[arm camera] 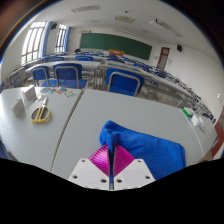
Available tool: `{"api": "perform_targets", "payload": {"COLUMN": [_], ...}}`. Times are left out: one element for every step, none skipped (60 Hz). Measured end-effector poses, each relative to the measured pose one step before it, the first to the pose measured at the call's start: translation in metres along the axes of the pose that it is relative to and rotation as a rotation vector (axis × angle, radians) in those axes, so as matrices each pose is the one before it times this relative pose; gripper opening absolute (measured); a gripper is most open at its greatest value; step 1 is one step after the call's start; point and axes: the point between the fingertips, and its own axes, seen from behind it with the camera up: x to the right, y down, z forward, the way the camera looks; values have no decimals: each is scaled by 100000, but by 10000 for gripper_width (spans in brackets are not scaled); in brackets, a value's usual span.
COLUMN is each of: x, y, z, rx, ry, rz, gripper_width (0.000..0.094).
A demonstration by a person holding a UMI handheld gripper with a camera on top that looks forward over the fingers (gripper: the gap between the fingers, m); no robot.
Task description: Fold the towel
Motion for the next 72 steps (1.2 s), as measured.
{"api": "perform_targets", "payload": {"x": [-90,-130,-211,240,-456,-551,-584,-610,-623,-639,-764,-533,-330,-484,-540,-481,-411,-293,-732,-79,-25,128,269,326,455,371,204,643,711,796,911,879,1459,800,635,704,754,764,748,780,744,746,2136,-156,405,221,159,132,588,35,-86,-103,-118,-146,-129,-290,-125,-143,-176,-52,-252,-264,-261,-263,-367,-277,-303,-346,-314,-279,-263,-200], "y": [-40,-74,-75,124,-261,-263,-332,-413,-519,-566,-654,-792,-691,-802,-785,-775,-829,-853,-982,-612,-616,-583,-491,-376,-294,-299,-229,-66,25,124,193,302,675,324,309,314,395,422,473,364,292,252,582,5,-37,-70,-96,-76,-295,221,-71,-113,-119,-109,-93,-398,-8,-23,1,-204,-45,-39,-50,-85,-56,-58,4,8,27,67,83,72], "z": [-49,0,-10,-501,19,-129,-205,-252,-340,-356,-224,-440,-766,-541,-466,-467,-463,-460,-69,-366,-325,-277,-242,-158,-151,-172,269,21,90,142,184,249,60,340,261,371,338,318,262,204,120,68,408,-547,-191,-242,-289,-341,-258,-420,-415,-474,-508,-547,-550,-667,-579,-575,-605,-794,-641,-682,-687,-755,-868,-768,-808,-804,-807,-818,-820,-834], "rx": [-304,-387,-447,-153,-143,-56,105,270,578,789,1082,1330,1282,1361,1075,964,1145,1310,1467,981,962,819,589,435,326,383,245,-16,-95,-251,-452,-736,-889,-1308,-1103,-1031,-1115,-1286,-1434,-1222,-843,-467,-401,94,144,322,433,350,175,377,411,422,472,402,294,-50,146,181,211,34,113,72,141,243,228,80,-45,-8,-24,-89,-145,37], "ry": [-456,-661,-1015,-1261,-2357,-2588,-2778,-2709,-2458,-2128,-1783,-1954,-1592,-1991,-2081,-2077,-1875,-1602,-1515,-963,-939,-617,-269,-29,210,192,486,675,901,1189,1439,1601,1380,1692,1291,1386,1647,1684,1869,2019,2091,2562,2011,2191,1790,1192,710,516,283,-104,-88,-134,-104,-25,53,212,117,74,27,86,8,49,129,157,147,161,105,43,19,142,279,370], "rz": [-166,266,725,1186,1431,1664,1550,1397,1292,1397,1106,1111,1075,1422,1434,1574,1807,1934,2042,1329,1262,1032,838,835,835,1043,795,519,286,100,-45,-105,-29,-28,-67,-256,-542,-918,-1200,-1346,-1394,-1362,-1179,-991,-1016,-709,-566,-330,-330,-192,-86,-102,-117,-141,-150,-80,-19,-62,-103,-229,-175,-164,-117,-76,-65,13,18,-33,-80,-41,11,66], "gripper_width": [31,29,28,25,20,19,19,19,19,18,19,18,19,18,18,19,18,18,18,18,18,20,21,22,24,27,27,27,28,29,29,34,58,101,148,210,291,394,501,610,685,781,829,861,861,851,849,850,853,848,848,847,847,847,846,846,846,848,850,847,846,847,847,849,849,847,847,849,848,848,849,850]}}
